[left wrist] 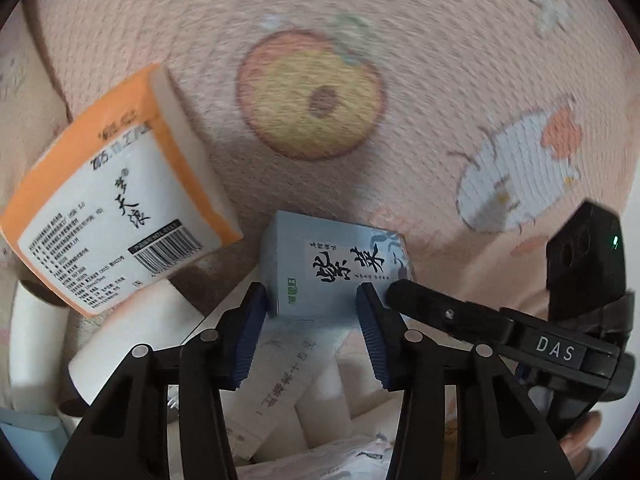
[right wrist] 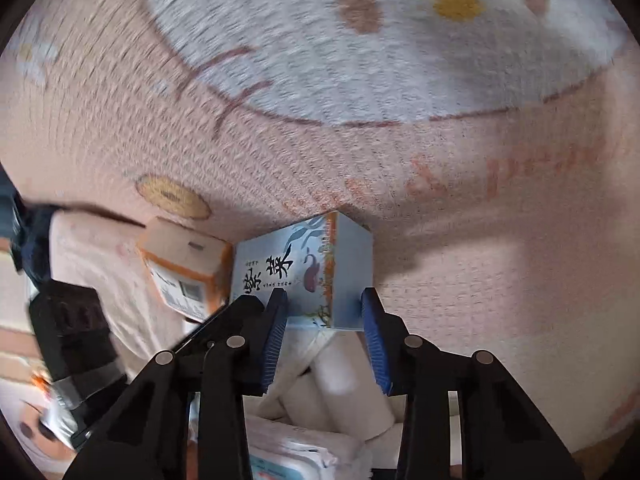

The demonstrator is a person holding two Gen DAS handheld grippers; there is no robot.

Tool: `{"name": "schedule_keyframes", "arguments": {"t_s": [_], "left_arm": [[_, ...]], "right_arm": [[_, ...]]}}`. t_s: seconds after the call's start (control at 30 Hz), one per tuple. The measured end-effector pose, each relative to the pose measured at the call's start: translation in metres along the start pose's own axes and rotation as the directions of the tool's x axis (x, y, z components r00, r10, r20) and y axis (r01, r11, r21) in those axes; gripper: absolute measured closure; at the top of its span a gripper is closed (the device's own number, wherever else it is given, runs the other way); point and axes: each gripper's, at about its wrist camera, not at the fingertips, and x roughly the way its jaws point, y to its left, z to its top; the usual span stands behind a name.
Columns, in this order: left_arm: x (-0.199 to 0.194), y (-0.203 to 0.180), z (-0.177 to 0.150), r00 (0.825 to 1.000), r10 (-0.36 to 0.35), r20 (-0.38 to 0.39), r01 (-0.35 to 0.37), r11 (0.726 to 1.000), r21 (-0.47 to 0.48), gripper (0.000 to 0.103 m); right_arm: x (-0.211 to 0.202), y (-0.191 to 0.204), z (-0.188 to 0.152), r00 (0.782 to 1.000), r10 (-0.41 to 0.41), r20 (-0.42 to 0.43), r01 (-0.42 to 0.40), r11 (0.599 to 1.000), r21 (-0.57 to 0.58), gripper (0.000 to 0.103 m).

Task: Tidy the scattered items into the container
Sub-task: 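Grasp the light-blue tea box with the right gripper and lift it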

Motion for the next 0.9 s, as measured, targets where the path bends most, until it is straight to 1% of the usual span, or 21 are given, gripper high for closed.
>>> {"name": "schedule_keyframes", "arguments": {"t_s": [0.1,0.2,0.3,0.4,0.5,0.57,0.63,0.7,0.77,0.83,0.9], "left_arm": [[-0.004,-0.011,-0.003,1.0,-0.005,0.007,0.005,1.0,0.027,0.054],[-0.01,-0.02,-0.007,1.0,-0.023,0.009,0.022,0.999,0.046,0.054],[-0.02,-0.025,-0.012,0.999,-0.033,0.018,0.032,0.998,0.044,0.054],[-0.035,-0.038,-0.021,0.998,-0.041,0.041,0.037,0.995,0.091,0.054],[-0.048,-0.045,-0.031,0.997,-0.065,0.045,0.058,0.99,0.13,0.054],[-0.057,-0.052,-0.042,0.997,-0.054,0.049,0.045,0.986,0.163,0.054],[-0.063,-0.055,-0.051,0.998,-0.037,0.06,0.025,0.983,0.183,0.054],[-0.075,-0.04,-0.061,0.997,-0.027,0.067,0.012,0.978,0.208,0.054],[-0.102,-0.014,-0.068,0.997,-0.031,0.073,0.014,0.975,0.222,0.054],[-0.105,-0.008,-0.074,0.996,-0.044,0.074,0.027,0.977,0.209,0.054],[-0.103,0.0,-0.076,0.997,-0.059,0.049,0.049,0.983,0.177,0.054]], "right_arm": [[-0.007,0.006,-0.002,1.0,-0.018,0.014,0.019,0.999,-0.039,0.068],[-0.017,0.006,-0.006,1.0,-0.011,0.02,0.012,0.999,-0.038,0.068],[-0.025,0.005,-0.012,1.0,0.028,-0.007,-0.029,1.0,-0.009,0.068],[-0.035,0.008,-0.025,0.996,0.088,-0.031,-0.088,0.996,0.011,0.069],[-0.048,0.013,-0.045,0.998,0.058,-0.04,-0.059,0.998,-0.028,0.07],[-0.053,0.017,-0.059,0.998,0.034,-0.048,-0.036,0.999,-0.037,0.07],[-0.057,0.018,-0.072,0.998,0.029,-0.052,-0.031,0.999,-0.029,0.07],[-0.056,0.022,-0.082,0.998,0.023,-0.057,-0.025,0.999,-0.033,0.07],[-0.058,0.029,-0.092,0.999,0.008,-0.049,-0.011,0.998,-0.057,0.07],[-0.057,0.034,-0.098,0.999,-0.003,-0.042,-0.001,0.997,-0.082,0.07],[-0.06,0.04,-0.106,0.999,-0.014,-0.031,0.01,0.993,-0.114,0.07]]}}
